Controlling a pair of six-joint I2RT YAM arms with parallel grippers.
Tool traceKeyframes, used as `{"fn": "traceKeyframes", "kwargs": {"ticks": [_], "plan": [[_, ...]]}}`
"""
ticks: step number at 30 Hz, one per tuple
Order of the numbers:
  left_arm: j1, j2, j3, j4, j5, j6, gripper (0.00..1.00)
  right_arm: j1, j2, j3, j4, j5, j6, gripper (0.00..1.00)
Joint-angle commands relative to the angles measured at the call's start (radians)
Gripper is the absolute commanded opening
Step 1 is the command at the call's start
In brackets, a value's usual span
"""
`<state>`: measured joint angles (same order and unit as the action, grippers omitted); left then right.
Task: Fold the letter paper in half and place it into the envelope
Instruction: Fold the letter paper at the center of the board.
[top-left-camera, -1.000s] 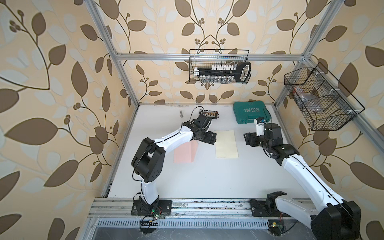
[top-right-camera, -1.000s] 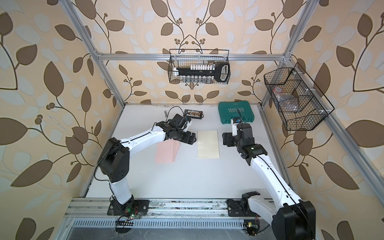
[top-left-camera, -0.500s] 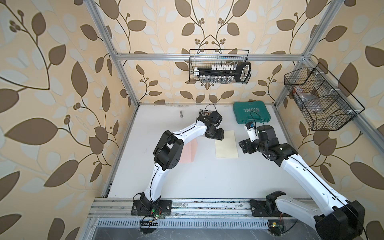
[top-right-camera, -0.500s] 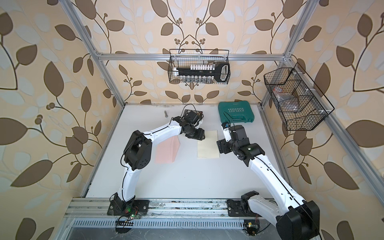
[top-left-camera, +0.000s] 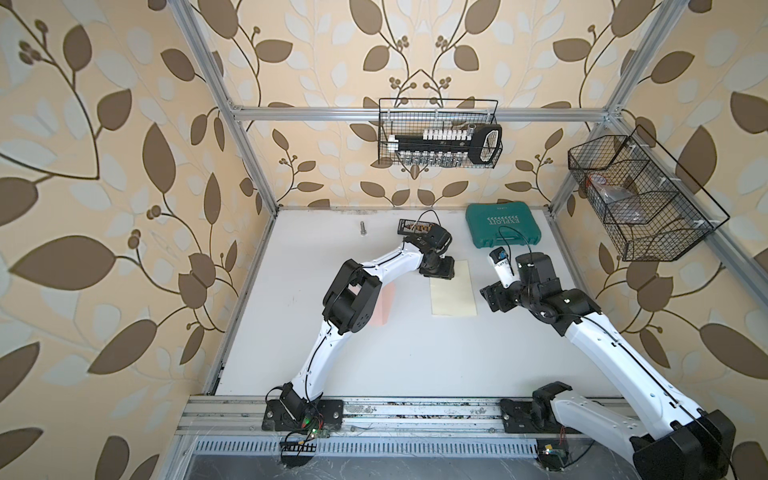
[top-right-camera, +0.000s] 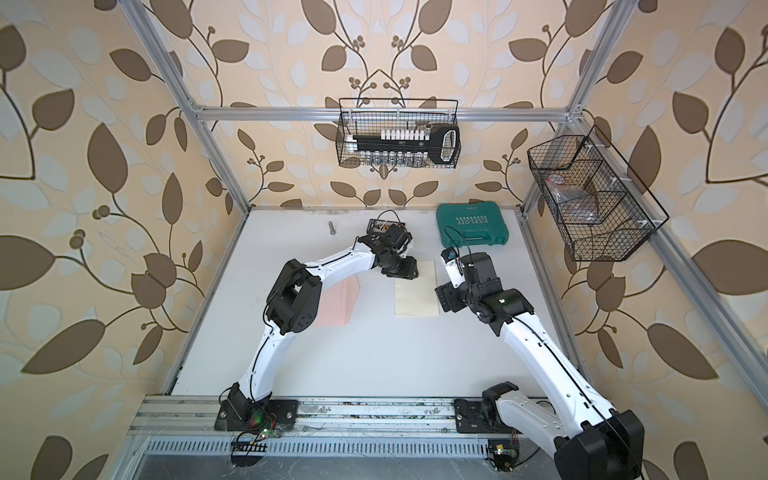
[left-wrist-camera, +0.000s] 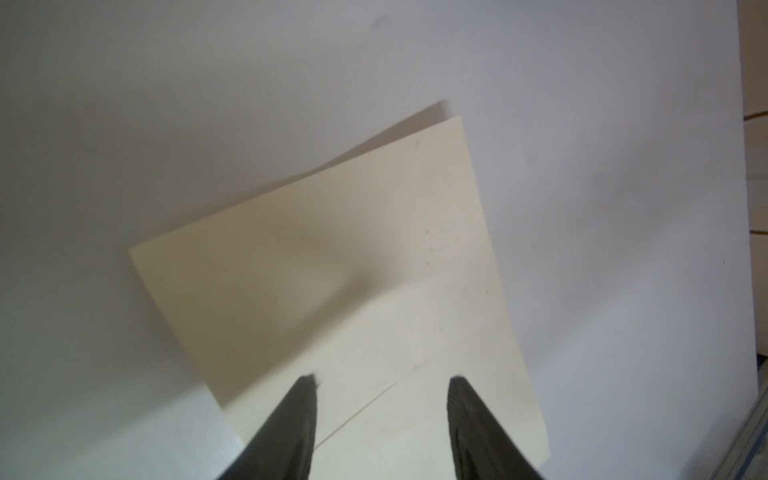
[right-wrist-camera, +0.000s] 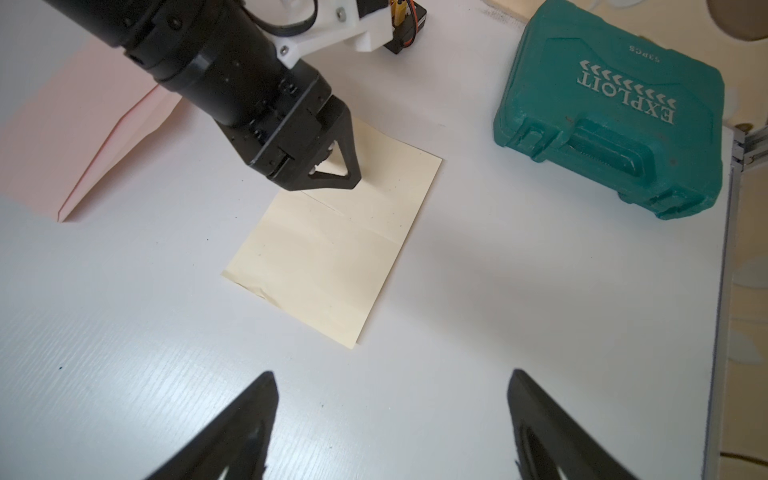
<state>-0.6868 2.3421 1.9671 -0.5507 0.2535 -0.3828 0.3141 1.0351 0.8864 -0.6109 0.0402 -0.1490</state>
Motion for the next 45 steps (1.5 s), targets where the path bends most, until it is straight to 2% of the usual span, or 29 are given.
{"fn": "traceKeyframes", "kwargs": {"ticks": [1,8,15,18,21,23,25,27,31,36,45], "plan": [[-0.001,0.036,0.048,-0.026,-0.006,-0.013,0.55,0.005,0.014,0.013,-0.035,-0.013,-0.046,0.86],[0.001,0.091,0.052,-0.1,-0.011,-0.01,0.56,0.016,0.037,0.025,-0.051,-0.016,-0.089,0.86],[0.001,0.09,0.044,-0.135,-0.011,0.009,0.55,0.052,0.082,0.043,-0.109,0.02,-0.207,0.88],[0.0,0.099,0.068,-0.162,0.006,0.022,0.55,0.136,0.121,0.077,-0.199,0.094,-0.263,0.9],[0.001,0.103,0.072,-0.18,0.018,0.03,0.55,0.264,0.149,0.046,-0.224,0.25,-0.319,0.97],[0.001,0.107,0.072,-0.191,0.022,0.036,0.55,0.336,0.165,0.0,-0.219,0.343,-0.357,0.98],[0.0,0.109,0.072,-0.202,0.025,0.043,0.55,0.373,0.182,-0.038,-0.217,0.376,-0.386,0.98],[0.001,0.106,0.07,-0.208,0.027,0.049,0.55,0.376,0.195,-0.061,-0.224,0.349,-0.41,0.98],[0.001,0.105,0.067,-0.221,0.032,0.062,0.55,0.377,0.174,-0.131,-0.164,0.345,-0.493,0.98],[0.001,0.104,0.067,-0.235,0.035,0.084,0.56,0.376,0.153,-0.224,0.022,0.376,-0.616,0.98],[0.001,0.115,0.072,-0.257,0.058,0.124,0.56,0.376,0.356,-0.233,0.26,0.386,-0.721,0.96]]}}
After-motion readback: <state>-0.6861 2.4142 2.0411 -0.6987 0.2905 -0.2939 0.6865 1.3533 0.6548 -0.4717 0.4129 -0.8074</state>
